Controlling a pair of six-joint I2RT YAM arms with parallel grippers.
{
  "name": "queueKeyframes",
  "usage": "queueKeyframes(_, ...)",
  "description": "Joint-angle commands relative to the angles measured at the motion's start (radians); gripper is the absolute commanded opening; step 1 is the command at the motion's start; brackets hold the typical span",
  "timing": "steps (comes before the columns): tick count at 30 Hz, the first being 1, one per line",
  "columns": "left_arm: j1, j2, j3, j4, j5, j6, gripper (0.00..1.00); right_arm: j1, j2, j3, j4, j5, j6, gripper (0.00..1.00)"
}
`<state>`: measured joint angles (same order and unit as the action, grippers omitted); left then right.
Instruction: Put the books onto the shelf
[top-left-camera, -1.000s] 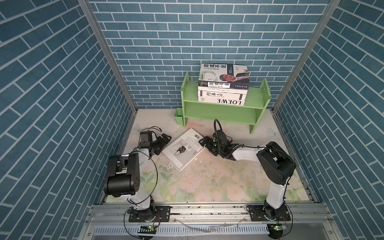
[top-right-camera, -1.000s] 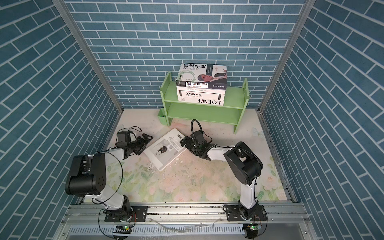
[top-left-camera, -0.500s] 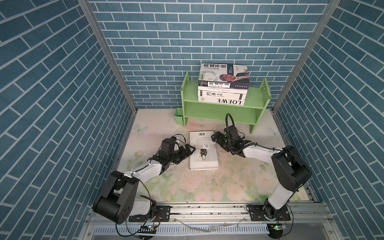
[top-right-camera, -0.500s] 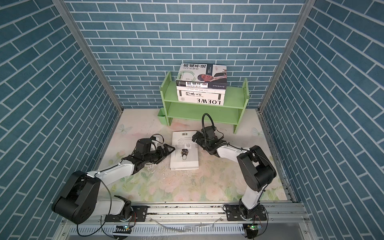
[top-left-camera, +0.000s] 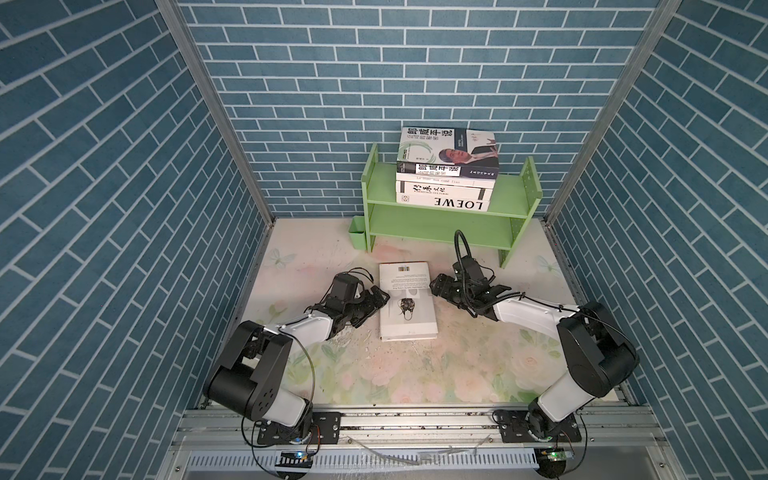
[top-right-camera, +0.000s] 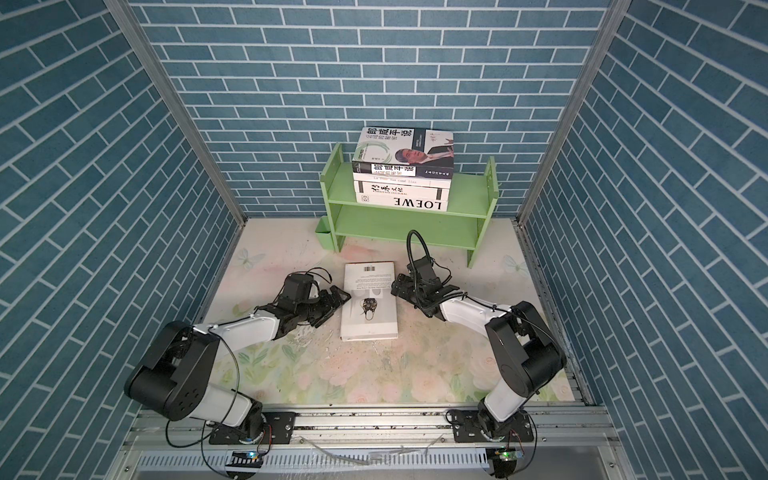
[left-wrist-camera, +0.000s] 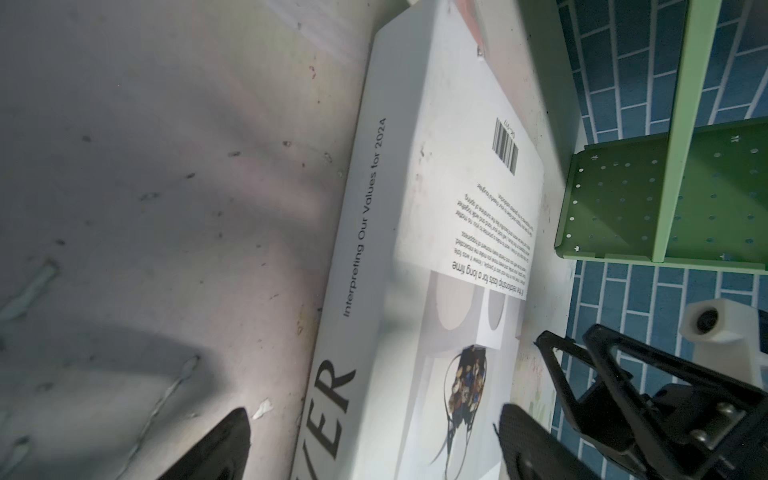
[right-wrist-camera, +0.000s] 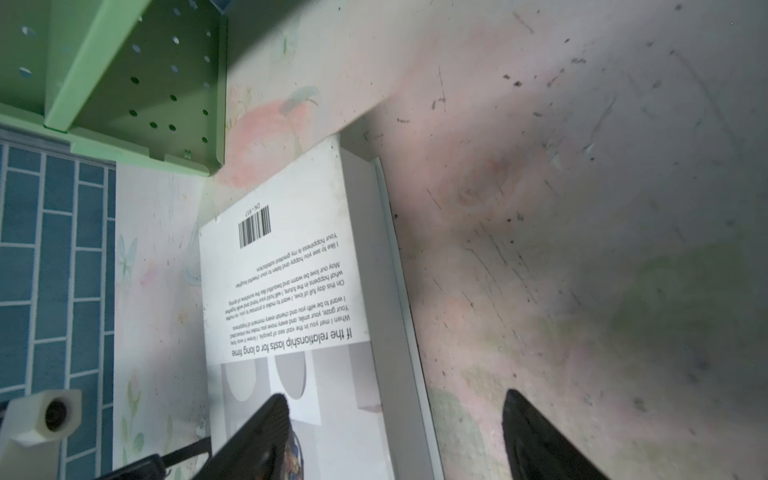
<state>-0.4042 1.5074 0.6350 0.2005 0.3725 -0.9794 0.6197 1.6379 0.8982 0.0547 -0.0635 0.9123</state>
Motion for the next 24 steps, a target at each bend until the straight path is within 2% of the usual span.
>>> queueKeyframes(1, -0.022, 0.039, 0.029, 0.008, -0.016, -0.001, 0.95, 0.013, 0.045, -0.001, 0.048, -0.068, -0.010, 0.75)
queueKeyframes(12, -0.050, 0.096, 0.060, 0.025, -0.019, -0.008, 0.94, 0.015, 0.083, -0.043, 0.125, -0.128, -0.001, 0.68)
queueKeyframes(16, -0.051, 0.113, 0.059, 0.046, -0.004, -0.013, 0.94, 0.016, 0.077, -0.059, 0.209, -0.230, -0.005, 0.67)
queueKeyframes(20, -0.054, 0.134, 0.059, 0.074, 0.015, -0.018, 0.94, 0.014, 0.079, -0.073, 0.309, -0.353, 0.015, 0.62)
queueKeyframes(24, -0.055, 0.149, 0.059, 0.088, 0.019, -0.025, 0.94, 0.016, 0.067, -0.094, 0.387, -0.401, 0.049, 0.56)
